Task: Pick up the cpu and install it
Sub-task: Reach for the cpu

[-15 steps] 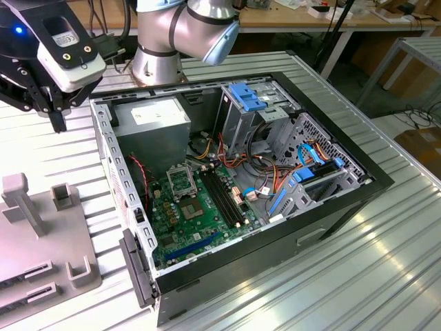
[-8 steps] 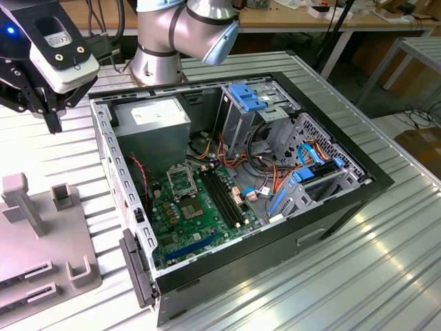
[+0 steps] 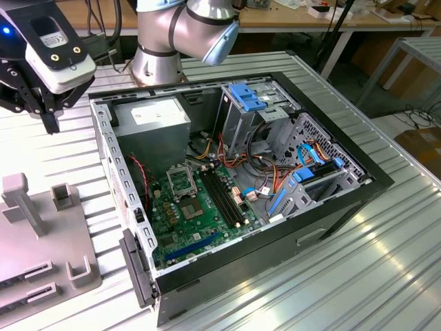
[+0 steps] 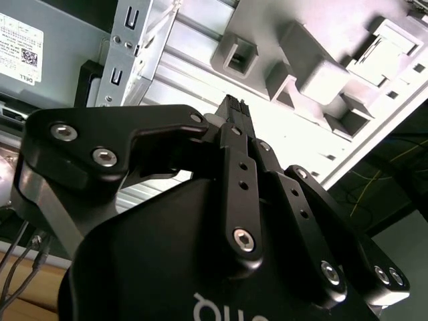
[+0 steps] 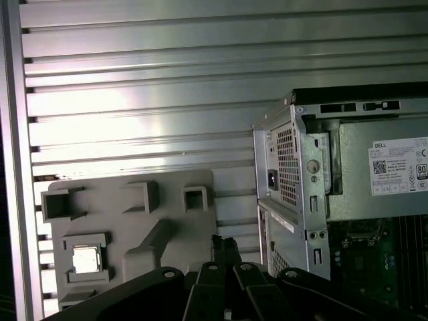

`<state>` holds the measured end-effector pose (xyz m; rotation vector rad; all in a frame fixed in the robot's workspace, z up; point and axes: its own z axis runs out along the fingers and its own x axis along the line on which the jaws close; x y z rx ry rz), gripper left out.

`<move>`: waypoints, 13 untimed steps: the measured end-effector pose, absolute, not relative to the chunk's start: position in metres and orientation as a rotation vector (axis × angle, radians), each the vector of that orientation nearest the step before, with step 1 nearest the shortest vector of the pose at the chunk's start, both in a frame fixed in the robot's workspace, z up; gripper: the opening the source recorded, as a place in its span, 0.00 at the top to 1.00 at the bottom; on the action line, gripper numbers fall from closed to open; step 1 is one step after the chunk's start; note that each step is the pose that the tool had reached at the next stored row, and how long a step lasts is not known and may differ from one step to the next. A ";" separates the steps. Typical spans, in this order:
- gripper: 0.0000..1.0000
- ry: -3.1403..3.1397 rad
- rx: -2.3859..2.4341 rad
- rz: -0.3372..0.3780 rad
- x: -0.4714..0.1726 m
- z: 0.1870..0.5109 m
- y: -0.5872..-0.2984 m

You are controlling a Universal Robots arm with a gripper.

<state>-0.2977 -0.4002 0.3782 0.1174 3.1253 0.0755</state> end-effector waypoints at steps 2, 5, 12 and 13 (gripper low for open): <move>0.89 3.125 0.118 0.076 -0.298 0.378 -0.400; 0.89 3.125 0.118 0.076 -0.300 0.378 -0.400; 0.89 3.125 0.118 0.076 -0.302 0.378 -0.400; 0.89 3.125 0.118 0.075 -0.303 0.378 -0.400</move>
